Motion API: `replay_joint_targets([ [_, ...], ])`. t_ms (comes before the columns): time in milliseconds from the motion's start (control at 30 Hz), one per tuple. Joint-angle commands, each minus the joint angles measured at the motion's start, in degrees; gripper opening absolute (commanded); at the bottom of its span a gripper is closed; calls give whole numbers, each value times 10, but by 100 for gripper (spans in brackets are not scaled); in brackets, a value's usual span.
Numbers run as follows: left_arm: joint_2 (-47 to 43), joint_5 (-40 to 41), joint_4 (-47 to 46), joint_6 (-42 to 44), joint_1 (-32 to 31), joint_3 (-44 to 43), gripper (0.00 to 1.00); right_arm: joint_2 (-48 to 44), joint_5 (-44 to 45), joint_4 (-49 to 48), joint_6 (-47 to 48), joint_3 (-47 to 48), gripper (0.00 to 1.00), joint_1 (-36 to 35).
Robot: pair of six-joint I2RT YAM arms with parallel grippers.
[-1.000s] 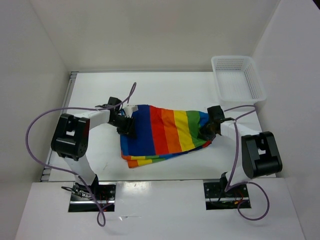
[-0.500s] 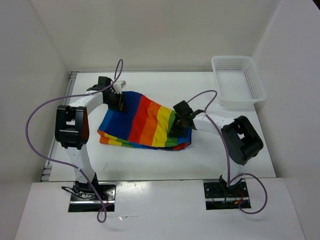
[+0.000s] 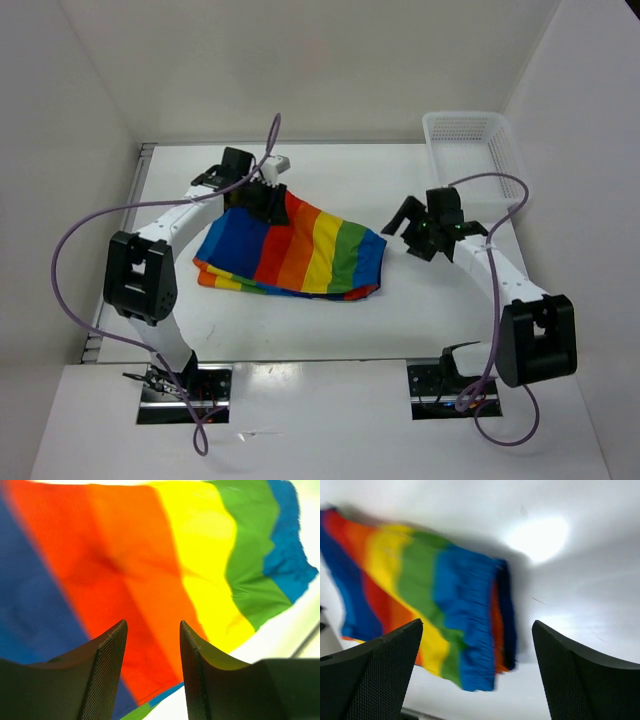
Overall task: Fold and stack the shorts
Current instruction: Fold the shorts
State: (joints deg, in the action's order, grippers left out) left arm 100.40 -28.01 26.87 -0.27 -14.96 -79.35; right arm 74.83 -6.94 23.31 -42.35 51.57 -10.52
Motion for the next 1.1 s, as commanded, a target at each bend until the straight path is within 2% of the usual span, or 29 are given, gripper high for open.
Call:
replay_joint_targets([
  [0, 25, -31, -20, 3, -33, -24, 54, 29, -93, 0, 29, -65, 94, 6],
  [133, 91, -30, -52, 3, -81, -83, 53, 64, -172, -47, 12, -93, 93, 6],
  [267, 148, -18, -66, 3, -109, -127, 52, 69, -184, -63, -19, -123, 93, 6],
  [433, 203, -5, -90, 3, -120, -140, 52, 94, -211, -111, -48, -154, 93, 6],
  [567, 233, 1, -96, 3, -120, -153, 52, 127, -222, -162, -67, -160, 88, 6],
  [667, 255, 12, -96, 3, -125, -159, 52, 150, -227, -198, -96, -160, 75, 6],
  [800, 267, 12, -102, 3, -125, -153, 52, 156, -192, -239, -120, -160, 55, 6],
  [833, 267, 12, -102, 3, -125, -153, 52, 156, -170, -239, -125, -160, 45, 6],
  [900, 255, 17, -102, 3, -125, -148, 52, 138, -144, -251, -125, -160, 33, 6],
  [933, 255, 17, -102, 3, -125, -148, 52, 130, -116, -251, -130, -154, 20, 6],
  [967, 249, 17, -94, 3, -125, -148, 52, 121, -104, -245, -130, -147, 13, 6],
  [1033, 241, 11, -87, 3, -125, -153, 52, 91, -71, -224, -125, -130, 0, 6],
  [1067, 229, 2, -87, 3, -125, -153, 53, 83, -63, -212, -113, -124, 0, 6],
])
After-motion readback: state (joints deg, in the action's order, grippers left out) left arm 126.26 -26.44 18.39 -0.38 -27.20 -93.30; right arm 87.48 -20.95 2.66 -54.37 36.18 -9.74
